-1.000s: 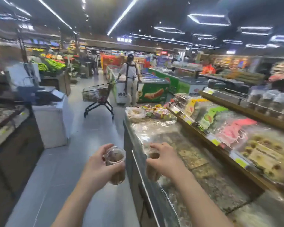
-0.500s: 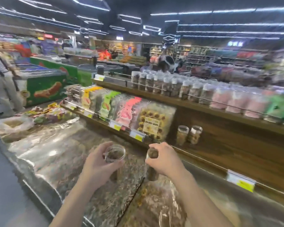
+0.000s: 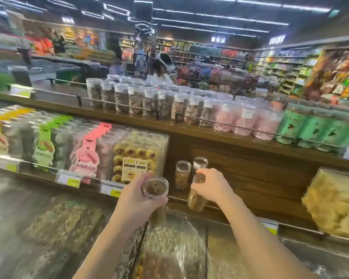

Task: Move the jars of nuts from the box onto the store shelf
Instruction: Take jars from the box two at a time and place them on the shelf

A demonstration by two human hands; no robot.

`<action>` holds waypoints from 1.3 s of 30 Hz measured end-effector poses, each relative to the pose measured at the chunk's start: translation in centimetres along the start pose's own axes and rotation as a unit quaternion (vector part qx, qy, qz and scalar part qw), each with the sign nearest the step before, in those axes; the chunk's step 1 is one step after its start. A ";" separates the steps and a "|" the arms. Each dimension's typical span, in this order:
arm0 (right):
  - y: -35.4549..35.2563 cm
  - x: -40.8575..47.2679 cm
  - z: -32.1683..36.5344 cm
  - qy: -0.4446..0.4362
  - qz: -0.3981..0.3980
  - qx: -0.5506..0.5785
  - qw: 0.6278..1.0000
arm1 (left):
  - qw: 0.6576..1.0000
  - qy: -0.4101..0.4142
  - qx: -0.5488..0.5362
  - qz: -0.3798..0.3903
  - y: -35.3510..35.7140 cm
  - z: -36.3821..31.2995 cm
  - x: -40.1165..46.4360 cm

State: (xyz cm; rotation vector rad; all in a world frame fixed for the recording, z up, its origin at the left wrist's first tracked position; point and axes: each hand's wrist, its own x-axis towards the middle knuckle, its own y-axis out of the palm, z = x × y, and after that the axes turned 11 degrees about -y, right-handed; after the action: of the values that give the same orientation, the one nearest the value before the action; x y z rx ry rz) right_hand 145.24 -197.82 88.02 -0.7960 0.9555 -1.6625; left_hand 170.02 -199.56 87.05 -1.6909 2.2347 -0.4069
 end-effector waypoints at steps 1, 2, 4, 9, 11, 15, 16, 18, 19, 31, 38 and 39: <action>0.0 1.6 -0.7 0.011 -0.002 -0.003 1.000 | 1.000 0.002 0.000 0.005 0.3 -0.2 1.0; 0.1 3.0 -1.4 0.021 -0.003 -0.008 1.000 | 1.000 0.002 0.003 0.007 0.6 -0.4 1.9; 0.6 5.5 -2.9 0.037 -0.006 -0.018 0.999 | 1.000 0.001 0.011 0.015 1.2 -0.7 3.6; 3.4 8.5 -6.0 0.079 -0.018 -0.019 0.997 | 0.999 0.004 0.030 0.027 3.0 -1.1 6.6; 4.4 9.1 -6.9 0.090 -0.019 -0.023 0.996 | 0.999 0.003 0.029 0.029 3.6 -1.2 7.3; 5.0 9.7 -7.6 0.091 -0.031 -0.012 0.995 | 0.999 0.001 0.034 0.034 4.6 -1.1 8.7; 4.9 9.6 -7.7 0.092 -0.032 -0.019 0.995 | 0.999 0.004 0.034 0.037 4.9 -1.2 9.2; 4.5 9.4 -7.9 0.089 -0.036 -0.049 0.994 | 0.998 0.008 0.040 0.041 5.5 -1.4 10.0; 4.1 9.2 -7.9 0.086 -0.043 -0.062 0.993 | 0.998 0.013 0.047 0.042 5.8 -1.6 10.6; 2.6 6.3 -6.9 0.044 -0.102 -0.098 0.989 | 0.992 -0.014 0.103 0.067 11.5 0.6 16.9; 3.5 4.9 -6.0 0.054 -0.095 -0.116 0.987 | 0.989 -0.023 0.126 0.079 11.9 2.8 17.2; 3.6 4.7 -5.9 0.053 -0.093 -0.118 0.987 | 0.988 -0.012 0.133 0.081 11.6 2.8 17.0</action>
State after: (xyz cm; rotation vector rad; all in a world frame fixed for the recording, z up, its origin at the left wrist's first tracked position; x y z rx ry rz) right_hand 140.49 -201.72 82.31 -0.9882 1.1989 -1.7858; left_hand 156.62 -212.96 78.56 -1.3632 2.1674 -0.6098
